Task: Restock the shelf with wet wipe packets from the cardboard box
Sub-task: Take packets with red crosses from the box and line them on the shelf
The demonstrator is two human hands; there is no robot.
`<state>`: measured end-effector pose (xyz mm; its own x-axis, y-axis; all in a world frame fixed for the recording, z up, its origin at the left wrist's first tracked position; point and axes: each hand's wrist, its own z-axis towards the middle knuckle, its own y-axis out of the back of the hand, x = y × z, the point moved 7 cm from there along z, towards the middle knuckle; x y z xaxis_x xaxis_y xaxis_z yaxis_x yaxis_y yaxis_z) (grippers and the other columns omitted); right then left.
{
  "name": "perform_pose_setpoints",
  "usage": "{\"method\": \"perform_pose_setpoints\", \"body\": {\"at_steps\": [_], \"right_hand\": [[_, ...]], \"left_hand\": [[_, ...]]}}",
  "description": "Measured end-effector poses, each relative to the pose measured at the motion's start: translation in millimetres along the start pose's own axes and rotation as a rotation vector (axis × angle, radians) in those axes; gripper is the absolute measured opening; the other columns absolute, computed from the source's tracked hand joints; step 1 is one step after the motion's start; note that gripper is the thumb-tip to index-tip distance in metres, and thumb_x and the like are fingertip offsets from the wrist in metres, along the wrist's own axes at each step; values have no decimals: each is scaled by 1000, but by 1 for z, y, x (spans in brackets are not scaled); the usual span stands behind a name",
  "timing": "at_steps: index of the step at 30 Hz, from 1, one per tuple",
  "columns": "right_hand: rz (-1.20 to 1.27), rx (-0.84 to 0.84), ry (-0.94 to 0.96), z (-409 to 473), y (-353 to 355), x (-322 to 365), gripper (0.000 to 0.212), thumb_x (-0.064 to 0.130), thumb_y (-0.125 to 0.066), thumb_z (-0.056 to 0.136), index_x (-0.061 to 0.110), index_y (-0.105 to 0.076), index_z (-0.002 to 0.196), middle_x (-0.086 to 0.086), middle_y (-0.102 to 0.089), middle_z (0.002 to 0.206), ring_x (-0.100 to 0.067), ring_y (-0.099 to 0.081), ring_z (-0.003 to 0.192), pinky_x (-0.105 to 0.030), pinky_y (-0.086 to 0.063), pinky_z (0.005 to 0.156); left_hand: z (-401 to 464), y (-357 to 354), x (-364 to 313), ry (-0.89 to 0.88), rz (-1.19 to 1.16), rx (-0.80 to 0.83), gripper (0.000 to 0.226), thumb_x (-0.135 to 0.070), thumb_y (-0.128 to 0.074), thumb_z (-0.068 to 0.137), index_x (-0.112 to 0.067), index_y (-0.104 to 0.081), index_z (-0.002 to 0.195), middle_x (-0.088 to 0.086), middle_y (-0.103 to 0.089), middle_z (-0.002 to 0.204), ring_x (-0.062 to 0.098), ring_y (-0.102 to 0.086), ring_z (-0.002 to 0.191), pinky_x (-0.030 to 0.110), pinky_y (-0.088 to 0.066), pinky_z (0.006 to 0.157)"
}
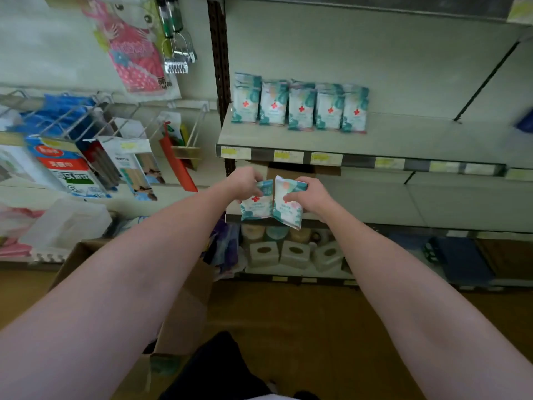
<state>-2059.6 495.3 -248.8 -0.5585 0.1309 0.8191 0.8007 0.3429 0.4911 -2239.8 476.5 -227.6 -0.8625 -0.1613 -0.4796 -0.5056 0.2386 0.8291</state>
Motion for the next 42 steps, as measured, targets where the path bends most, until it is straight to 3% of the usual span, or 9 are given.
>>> {"method": "perform_pose_setpoints", "body": {"at_steps": [2,5,7,11,17,24,31,37,42], "right_hand": [[-24,-48,26,12,11,14,35,11,-81,77,21,-63,105,0,-65,109,-21,-63,100,-35,-57,75],[-35,-106,49,40,20,34,65,11,-85,72,13,-58,132,-3,-63,120,-22,-61,105,-37,-56,85],[-21,-127,76,60,22,48,71,12,-87,72,12,-56,136,-6,-64,126,-23,-62,106,-39,-56,89],[-75,-192,123,105,31,92,57,18,-86,73,17,-60,123,3,-61,125,-18,-58,106,-30,-51,87],[-23,-252,255,162,41,154,37,9,-82,74,13,-57,100,8,-54,95,-17,-53,92,-28,-44,69],[-230,-193,245,228,24,155,45,3,-82,74,13,-59,111,2,-59,113,-18,-56,110,-23,-40,80],[-722,-214,350,262,34,170,49,23,-84,71,20,-62,114,-2,-57,113,-22,-52,106,-30,-39,78],[-842,-258,348,290,27,176,61,32,-78,78,26,-55,134,-6,-53,135,-30,-41,130,-40,-34,108],[-891,-304,316,303,24,176,58,32,-72,86,26,-49,139,-9,-48,140,-31,-36,136,-45,-28,115]], "left_hand": [[15,13,-2,-17,5,-34,28,-18,-68,91,-15,-64,118,6,-64,108,15,-61,82,30,-55,63],[41,39,-4,-48,54,-121,43,-17,-69,90,-9,-58,131,11,-61,124,26,-60,105,34,-52,84],[61,62,-6,-70,85,-170,41,-20,-69,91,-8,-59,128,13,-60,125,29,-58,109,34,-50,87],[103,111,-3,-97,70,-214,43,-28,-71,88,-9,-59,125,9,-58,119,26,-55,96,32,-47,78],[168,176,7,-168,38,-242,25,-21,-69,89,-2,-62,103,9,-60,91,19,-54,64,31,-52,56],[237,168,27,-201,148,-145,34,-23,-62,94,-4,-58,122,14,-59,120,26,-55,99,31,-44,80],[272,164,34,-261,246,-83,72,-13,-75,81,-13,-42,145,12,-46,144,29,-46,130,37,-40,106],[283,183,35,-209,405,-276,64,-22,-73,85,-23,-42,141,6,-48,133,26,-50,120,39,-47,89],[289,182,34,-199,487,-316,62,-21,-69,88,-21,-38,141,8,-44,135,28,-43,124,42,-41,101]]}}
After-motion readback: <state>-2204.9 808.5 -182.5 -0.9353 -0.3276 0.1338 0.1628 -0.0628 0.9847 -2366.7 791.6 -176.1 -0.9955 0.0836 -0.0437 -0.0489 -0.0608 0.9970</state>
